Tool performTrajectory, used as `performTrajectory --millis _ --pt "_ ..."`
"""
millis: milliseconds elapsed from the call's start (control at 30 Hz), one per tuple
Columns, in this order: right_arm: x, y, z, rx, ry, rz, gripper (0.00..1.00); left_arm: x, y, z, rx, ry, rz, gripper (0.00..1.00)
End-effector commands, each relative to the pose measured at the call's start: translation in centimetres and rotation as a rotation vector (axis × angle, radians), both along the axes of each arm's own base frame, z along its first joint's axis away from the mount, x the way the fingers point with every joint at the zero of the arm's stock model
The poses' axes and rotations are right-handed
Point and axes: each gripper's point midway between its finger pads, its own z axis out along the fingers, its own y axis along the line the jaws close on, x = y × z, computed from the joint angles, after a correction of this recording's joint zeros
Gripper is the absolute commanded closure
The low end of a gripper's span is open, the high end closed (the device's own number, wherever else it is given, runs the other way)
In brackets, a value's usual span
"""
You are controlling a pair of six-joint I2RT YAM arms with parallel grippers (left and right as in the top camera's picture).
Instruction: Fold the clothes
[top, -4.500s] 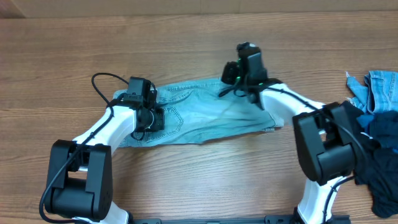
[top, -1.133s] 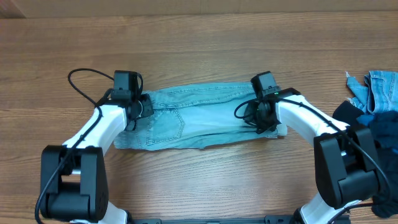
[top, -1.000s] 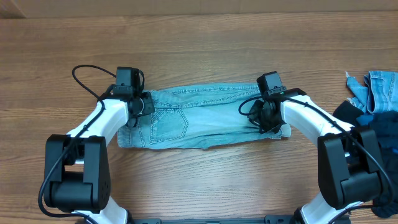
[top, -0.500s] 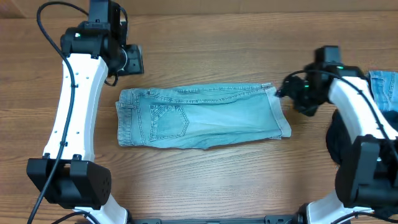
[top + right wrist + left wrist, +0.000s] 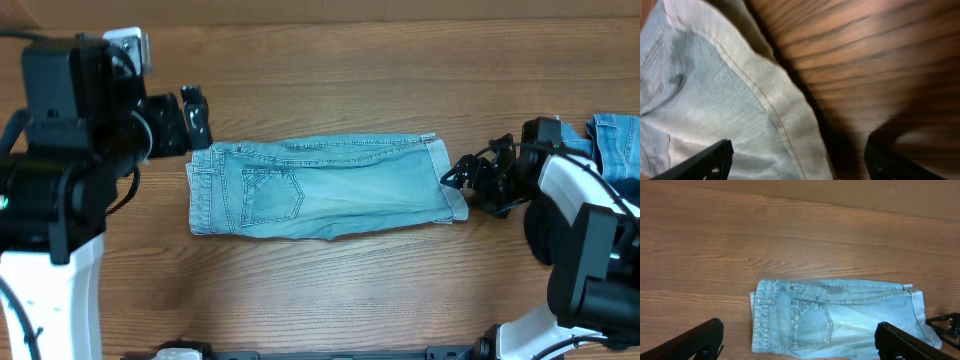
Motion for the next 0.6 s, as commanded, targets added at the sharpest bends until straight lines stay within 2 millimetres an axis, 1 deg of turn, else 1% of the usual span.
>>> performTrajectory --millis 0,67,100,133,200,233,300,367,400,433,467,533,567 --pt "-1.2 2.8 -1.0 0.079 -0.012 0.054 0.12 -0.1 0.1 -0.3 -0.004 0.015 0.005 0.0" --pt "-1.8 4.2 -1.4 0.08 -0.006 0.097 0.15 -0.2 0.1 -0.4 -0.003 0.023 0.005 0.0" --pt "-1.9 4.7 -1.5 0.08 -0.005 0.113 0.2 -0.2 0.1 -0.4 -0.003 0.023 0.005 0.0" --pt "-1.9 5.0 -1.4 0.08 -0.006 0.121 0.29 -0.2 0.1 -0.4 -0.003 0.023 0.005 0.0" --pt "-1.8 5.0 -1.4 0.079 -0.009 0.122 0.6 -0.2 0.1 -0.4 -0.004 0.023 0.005 0.0" --pt "-1.8 4.8 -1.3 0.08 -0.008 0.113 0.79 -0.2 0.1 -0.4 -0.004 0.023 0.005 0.0" --pt "-1.3 4.4 -0.5 0.063 -0.005 0.082 0.96 -0.2 0.1 -0.4 -0.004 0.023 0.005 0.0" --pt "-0.4 4.5 2.2 0.048 -0.061 0.093 0.96 -0.2 0.1 -0.4 -0.004 0.023 0.005 0.0" --pt "-0.1 4.6 3.2 0.042 -0.088 0.099 0.96 -0.2 0.1 -0.4 -0.004 0.023 0.005 0.0" --pt "0.4 4.7 5.1 0.034 -0.145 0.103 0.96 -0.2 0.1 -0.4 -0.004 0.023 0.005 0.0" --pt "0.4 4.7 6.2 0.031 -0.172 0.103 0.96 -0.2 0.1 -0.4 -0.004 0.023 0.005 0.0" --pt "0.2 5.2 7.7 0.034 -0.205 0.115 0.96 -0.2 0.1 -0.4 -0.004 0.023 0.005 0.0" --pt "0.1 5.6 7.9 0.034 -0.213 0.126 0.96 -0.2 0.1 -0.4 -0.004 0.023 0.005 0.0"
